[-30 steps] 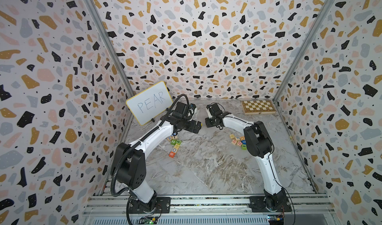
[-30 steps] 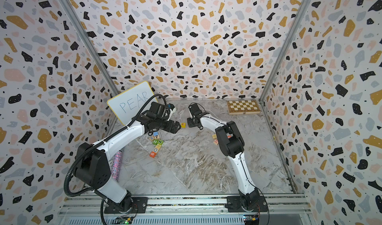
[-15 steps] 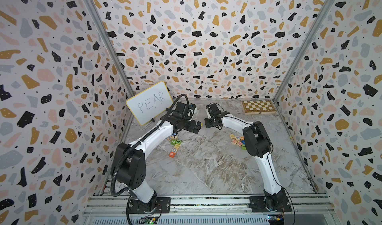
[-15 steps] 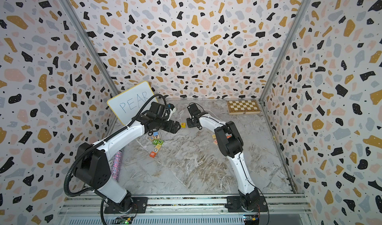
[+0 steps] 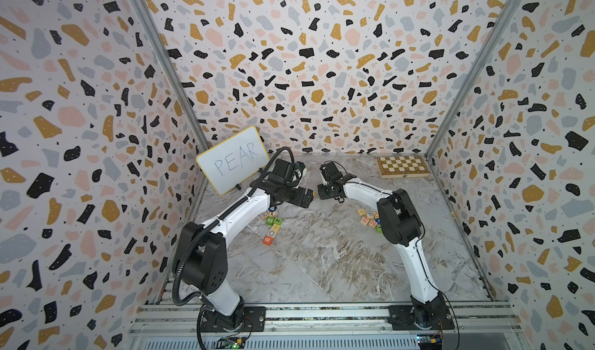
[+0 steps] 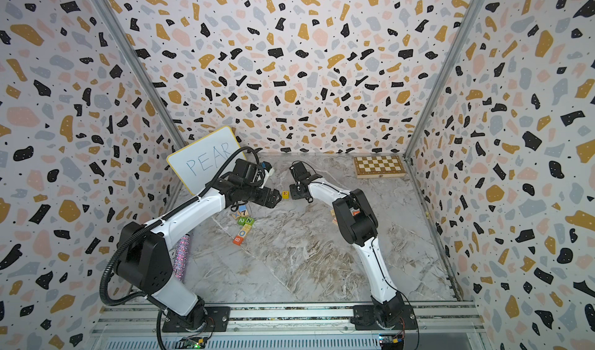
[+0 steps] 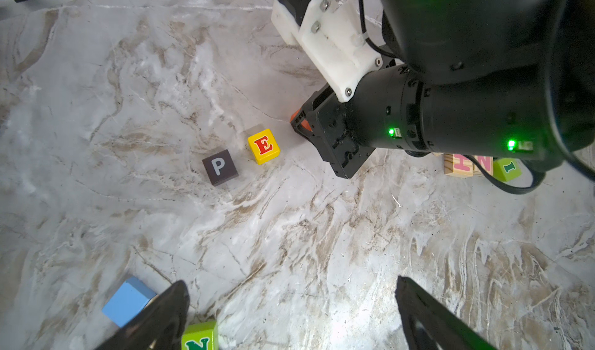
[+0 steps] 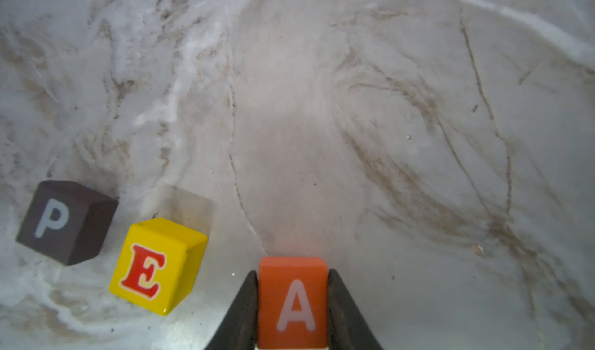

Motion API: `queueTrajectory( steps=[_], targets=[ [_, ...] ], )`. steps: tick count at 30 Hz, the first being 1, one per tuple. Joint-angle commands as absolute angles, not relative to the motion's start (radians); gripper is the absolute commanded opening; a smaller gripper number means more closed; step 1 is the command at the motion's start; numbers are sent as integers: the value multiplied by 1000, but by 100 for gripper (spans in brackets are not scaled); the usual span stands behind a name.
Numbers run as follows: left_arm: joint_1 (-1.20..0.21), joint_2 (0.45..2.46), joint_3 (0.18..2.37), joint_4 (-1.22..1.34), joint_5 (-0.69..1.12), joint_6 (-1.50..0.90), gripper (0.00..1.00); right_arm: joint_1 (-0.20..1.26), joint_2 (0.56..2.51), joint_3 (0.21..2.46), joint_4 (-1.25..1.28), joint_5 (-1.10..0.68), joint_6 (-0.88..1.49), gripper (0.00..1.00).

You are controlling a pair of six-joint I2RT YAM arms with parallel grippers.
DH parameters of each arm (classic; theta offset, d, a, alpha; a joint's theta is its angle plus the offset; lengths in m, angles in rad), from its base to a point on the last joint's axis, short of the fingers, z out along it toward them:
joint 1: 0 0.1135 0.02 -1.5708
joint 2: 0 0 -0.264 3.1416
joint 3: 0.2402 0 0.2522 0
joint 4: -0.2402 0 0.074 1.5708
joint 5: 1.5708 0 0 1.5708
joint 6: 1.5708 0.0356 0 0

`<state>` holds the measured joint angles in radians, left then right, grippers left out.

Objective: Spell the uppercase word “pear” with letter blocks
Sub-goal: Place the letter block at the center of the board.

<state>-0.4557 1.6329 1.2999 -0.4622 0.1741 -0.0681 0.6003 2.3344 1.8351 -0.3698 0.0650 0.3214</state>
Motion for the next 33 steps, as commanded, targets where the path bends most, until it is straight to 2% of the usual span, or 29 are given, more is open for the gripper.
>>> queueTrajectory(
  steps=[1, 14, 33],
  targets=[
    [-459, 1604, 1286, -439, 169, -72, 99, 614, 2278, 1835, -437, 62, 349, 13],
    [-459, 1582, 1256, -424, 166, -77, 99, 612, 2268, 1808, -444, 116, 372, 16],
    [-459, 1577, 1257, -423, 143, -76, 99, 614, 2220, 1790, -432, 137, 384, 47]
  ],
)
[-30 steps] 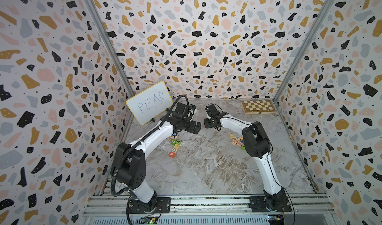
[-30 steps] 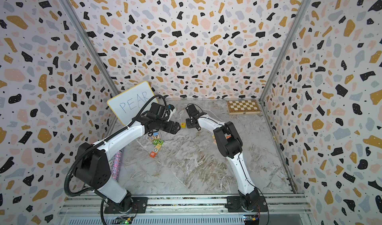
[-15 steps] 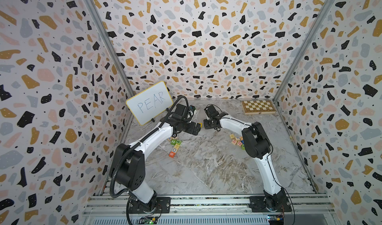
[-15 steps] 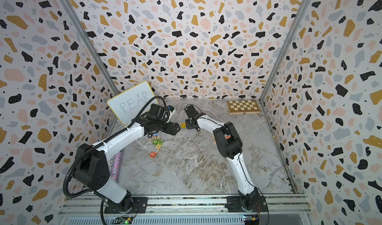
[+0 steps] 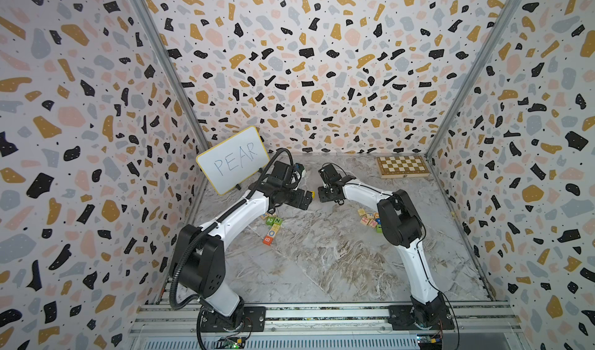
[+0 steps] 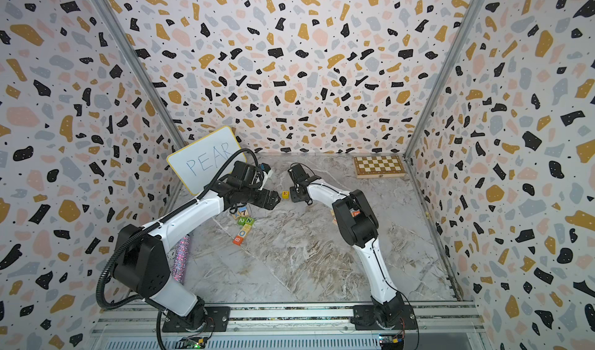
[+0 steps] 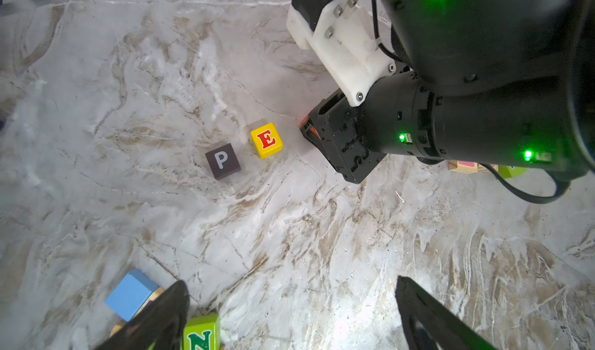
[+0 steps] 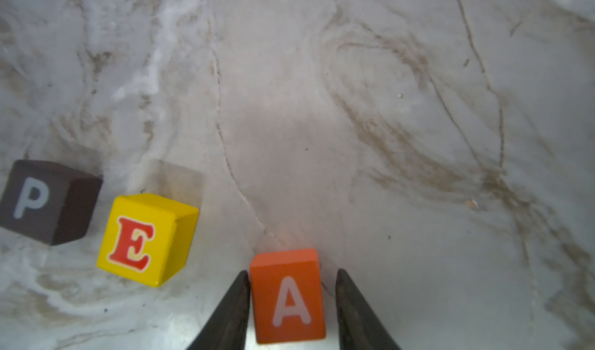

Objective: Spell the uppercase word “pear” with letter blocks
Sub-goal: Place the letter block at the center of the board.

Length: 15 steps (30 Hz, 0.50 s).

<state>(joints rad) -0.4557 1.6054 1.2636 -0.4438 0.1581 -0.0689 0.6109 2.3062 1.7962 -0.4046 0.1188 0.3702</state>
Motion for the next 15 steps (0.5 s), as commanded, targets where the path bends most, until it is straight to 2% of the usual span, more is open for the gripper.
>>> queueTrajectory(
  steps=[1, 10, 15],
  targets=[
    [-459, 1576, 1259, -425, 143, -77, 99, 614, 2216, 1790, -433, 135, 384, 47],
    [-459, 1550, 1278, -434, 142, -85, 99, 611, 2100, 1769, -425, 111, 379, 54],
    [-460, 1518, 1307, -440, 144, -86, 99, 580, 1933, 1639, -354, 42, 343, 57]
  ],
)
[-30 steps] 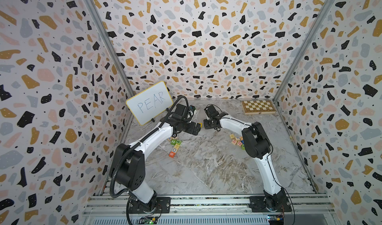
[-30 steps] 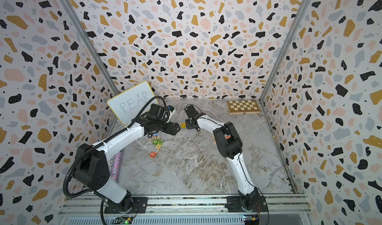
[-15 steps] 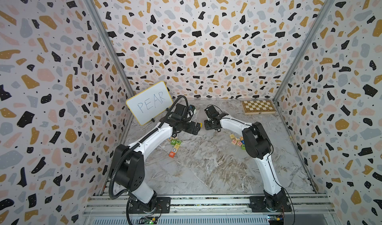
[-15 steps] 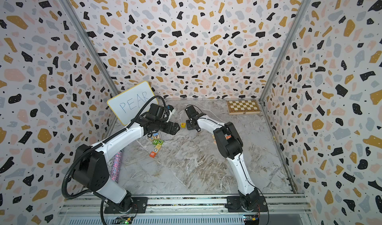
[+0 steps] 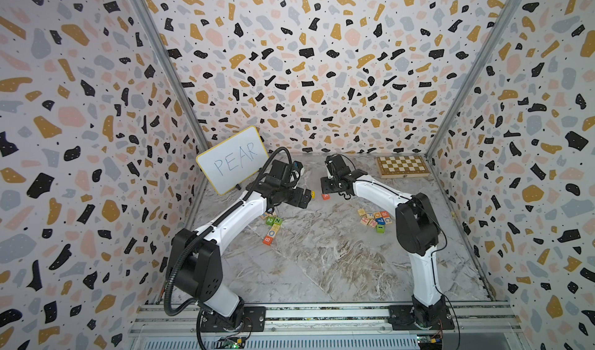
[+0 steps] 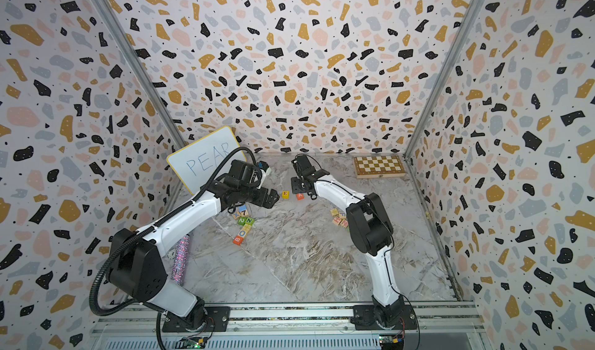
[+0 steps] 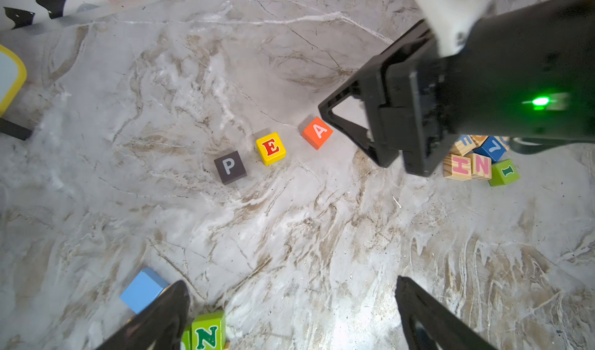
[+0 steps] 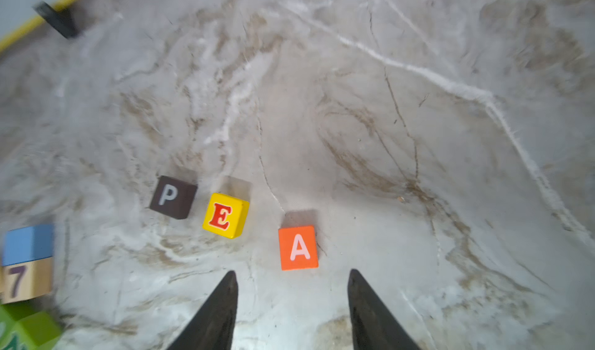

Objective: Spell the uppercase word “pear” with letter blocks
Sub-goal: Place the letter block at the center of the board, then pick up the letter block from the center of the board.

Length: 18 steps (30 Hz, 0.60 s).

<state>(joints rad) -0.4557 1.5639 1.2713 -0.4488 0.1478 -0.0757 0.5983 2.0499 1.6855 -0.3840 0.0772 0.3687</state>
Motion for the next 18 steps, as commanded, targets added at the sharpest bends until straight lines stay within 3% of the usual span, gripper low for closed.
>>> queueTrajectory(
  steps=[1, 10, 18],
  targets=[
    [-462, 1501, 1301, -426, 144, -84, 99, 569, 1906, 1615, -350, 35, 333, 58],
    [-522, 1471, 1281, -316, 196, -52, 99, 422, 1680, 1313, -264, -123, 263, 57],
    [-594, 1568, 1366, -354, 284, 70, 99, 333, 1678, 1206, -288, -131, 310, 57]
  ],
)
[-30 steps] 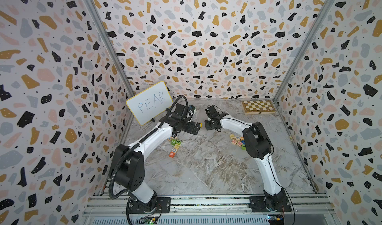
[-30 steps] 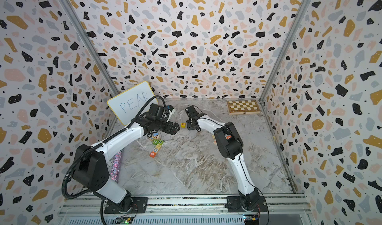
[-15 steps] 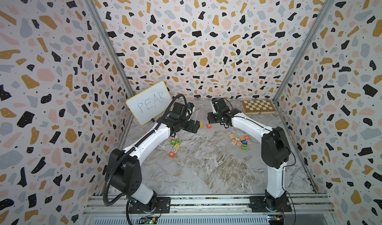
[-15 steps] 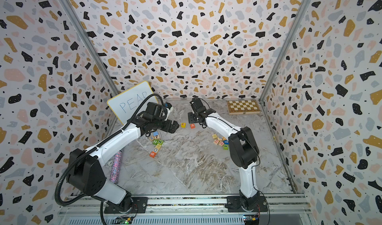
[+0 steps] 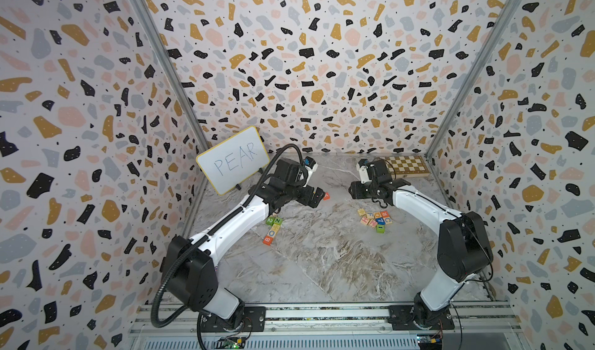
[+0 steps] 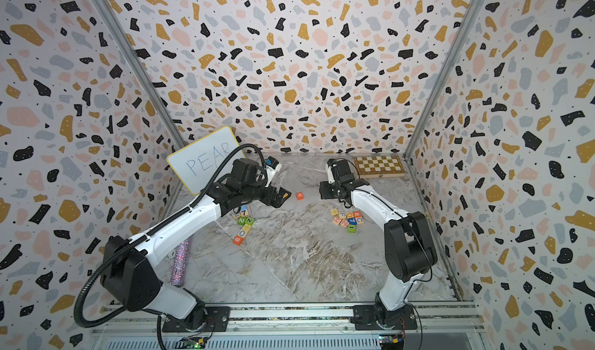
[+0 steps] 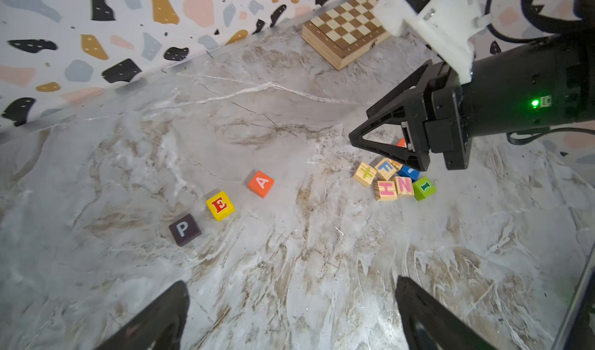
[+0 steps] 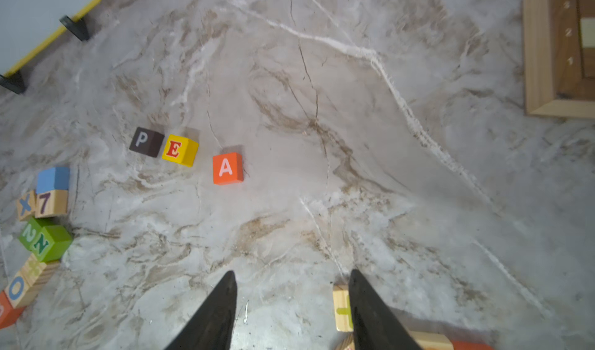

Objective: Spell the uppercase word “pear” with letter blocks
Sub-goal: Pick up the letter block from the center of the board.

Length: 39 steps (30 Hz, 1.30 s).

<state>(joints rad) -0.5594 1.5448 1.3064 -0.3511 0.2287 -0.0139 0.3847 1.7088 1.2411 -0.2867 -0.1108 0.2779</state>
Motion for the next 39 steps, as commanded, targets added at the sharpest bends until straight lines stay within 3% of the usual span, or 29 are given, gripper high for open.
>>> queueTrajectory(
  steps=[1, 11, 22, 39],
  targets=[
    [-611, 1586, 1383, -362, 299, 91, 99, 304, 1677, 1183, -276, -151, 330, 55],
    [-703, 1724, 1475, -402, 458, 220, 99, 188, 1686, 1078, -337, 38, 397, 47],
    [-792, 1872, 1606, -479, 472, 293, 99, 115, 1671, 990, -314, 36, 379, 46],
    [-834, 1926, 1652, -497, 451, 291, 99, 138, 1712, 984, -278, -2, 366, 46]
  ],
)
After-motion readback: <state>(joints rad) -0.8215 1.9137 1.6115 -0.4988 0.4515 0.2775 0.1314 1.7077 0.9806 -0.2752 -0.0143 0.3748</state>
